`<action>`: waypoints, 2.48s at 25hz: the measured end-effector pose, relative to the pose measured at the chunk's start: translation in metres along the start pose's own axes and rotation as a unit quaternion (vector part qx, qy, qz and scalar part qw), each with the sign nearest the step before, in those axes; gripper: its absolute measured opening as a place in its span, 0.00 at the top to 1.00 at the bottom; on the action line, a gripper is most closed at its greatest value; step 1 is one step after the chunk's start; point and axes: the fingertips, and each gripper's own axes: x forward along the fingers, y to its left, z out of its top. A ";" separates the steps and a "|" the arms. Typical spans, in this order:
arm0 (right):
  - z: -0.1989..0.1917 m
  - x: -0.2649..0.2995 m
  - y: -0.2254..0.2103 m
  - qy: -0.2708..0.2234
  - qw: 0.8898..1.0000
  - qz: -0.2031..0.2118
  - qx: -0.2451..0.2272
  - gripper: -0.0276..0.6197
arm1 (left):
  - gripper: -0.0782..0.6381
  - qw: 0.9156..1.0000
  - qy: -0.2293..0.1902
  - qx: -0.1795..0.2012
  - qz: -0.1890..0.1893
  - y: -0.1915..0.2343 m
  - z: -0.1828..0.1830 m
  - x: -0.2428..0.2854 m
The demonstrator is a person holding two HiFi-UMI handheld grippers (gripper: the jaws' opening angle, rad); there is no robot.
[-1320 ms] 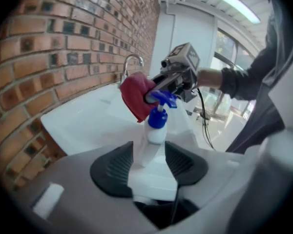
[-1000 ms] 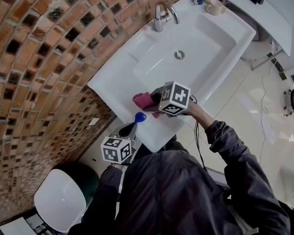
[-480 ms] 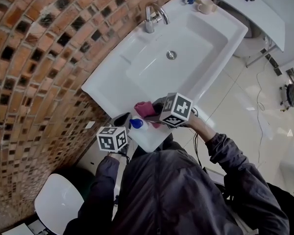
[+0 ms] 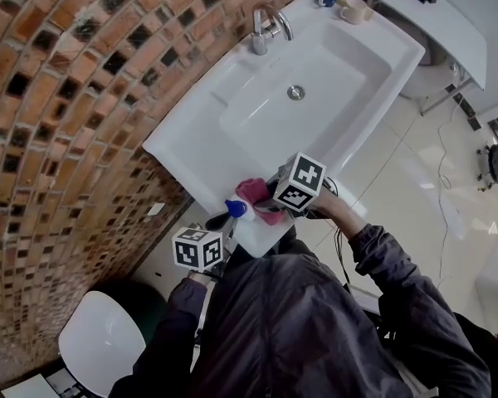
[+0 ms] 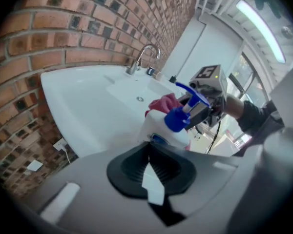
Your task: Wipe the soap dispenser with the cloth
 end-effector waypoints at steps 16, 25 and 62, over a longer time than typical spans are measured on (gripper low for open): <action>-0.021 0.032 -0.031 0.092 0.988 -0.117 -0.051 0.86 | 0.89 1.000 0.017 0.006 -0.002 0.005 0.010 0.015; 0.007 0.017 -0.014 0.053 0.989 -0.121 -0.072 0.86 | 0.89 0.999 0.021 -0.035 0.002 0.021 0.000 0.016; 0.010 -0.038 0.124 -0.172 0.965 -0.115 -0.163 0.86 | 0.89 0.982 -0.134 0.112 0.075 -0.062 0.030 -0.074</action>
